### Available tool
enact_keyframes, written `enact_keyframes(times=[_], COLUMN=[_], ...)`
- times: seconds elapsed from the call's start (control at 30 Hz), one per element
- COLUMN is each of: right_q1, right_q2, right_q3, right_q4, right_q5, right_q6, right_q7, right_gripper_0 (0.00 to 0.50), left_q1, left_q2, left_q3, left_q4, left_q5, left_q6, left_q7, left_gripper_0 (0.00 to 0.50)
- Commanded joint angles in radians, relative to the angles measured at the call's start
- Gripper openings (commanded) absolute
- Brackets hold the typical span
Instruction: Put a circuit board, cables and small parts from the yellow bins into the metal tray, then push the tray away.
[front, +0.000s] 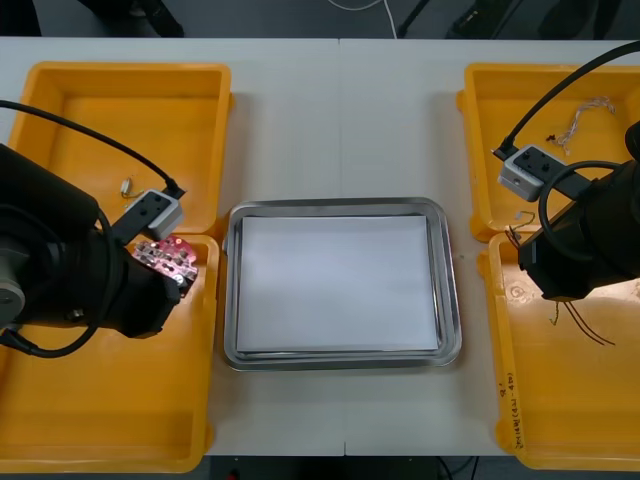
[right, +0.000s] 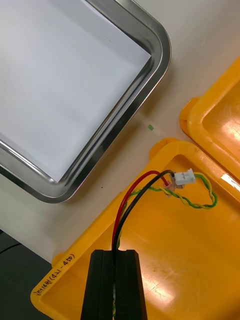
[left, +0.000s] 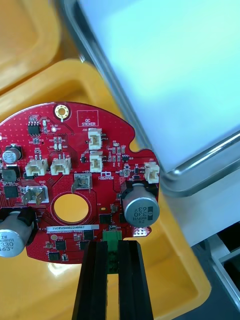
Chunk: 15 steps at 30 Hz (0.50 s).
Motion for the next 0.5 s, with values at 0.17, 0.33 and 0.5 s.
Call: enact_keyframes(times=[0.17, 0.33, 0.5], right_q1=[-0.024, -0.023, -0.023], right_q2=[0.016, 0.021, 0.027], right_q3=[0.007, 0.007, 0.007], right_q4=[-0.003, -0.005, -0.003], right_q5=[0.003, 0.006, 0.010], right_q6=[0.009, 0.014, 0.015], right_q7=[-0.026, -0.026, -0.026], right_gripper_0=[0.000, 0.000, 0.000], left_q1=[-0.171, -0.226, -0.276], left_q2=[-0.067, -0.100, -0.140], left_q3=[-0.180, -0.264, -0.343], left_q4=[-0.035, -0.029, 0.002], left_q5=[-0.057, -0.089, -0.125], left_q6=[0.008, 0.008, -0.002], left_q7=[0.135, 0.193, 0.224], left_gripper_0=[0.000, 0.000, 0.000])
